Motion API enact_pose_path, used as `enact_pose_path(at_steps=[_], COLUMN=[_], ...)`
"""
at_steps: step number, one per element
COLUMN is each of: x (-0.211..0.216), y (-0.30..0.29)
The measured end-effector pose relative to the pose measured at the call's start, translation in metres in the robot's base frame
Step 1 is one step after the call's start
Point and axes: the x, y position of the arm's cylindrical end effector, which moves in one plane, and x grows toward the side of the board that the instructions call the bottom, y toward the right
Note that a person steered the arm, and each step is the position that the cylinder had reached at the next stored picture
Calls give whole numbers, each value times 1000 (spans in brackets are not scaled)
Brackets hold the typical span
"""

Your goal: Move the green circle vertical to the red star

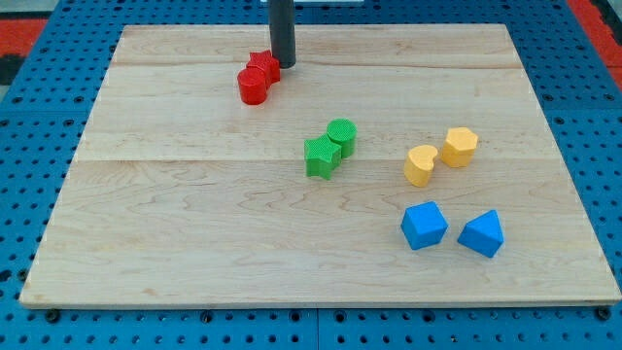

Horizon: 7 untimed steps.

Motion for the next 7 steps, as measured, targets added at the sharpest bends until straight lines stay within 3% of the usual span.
enact_pose_path(at_steps=[1, 2, 3, 4, 6, 7], x=[0, 27, 35, 98, 158, 183], y=[0, 20, 79, 115, 78, 99])
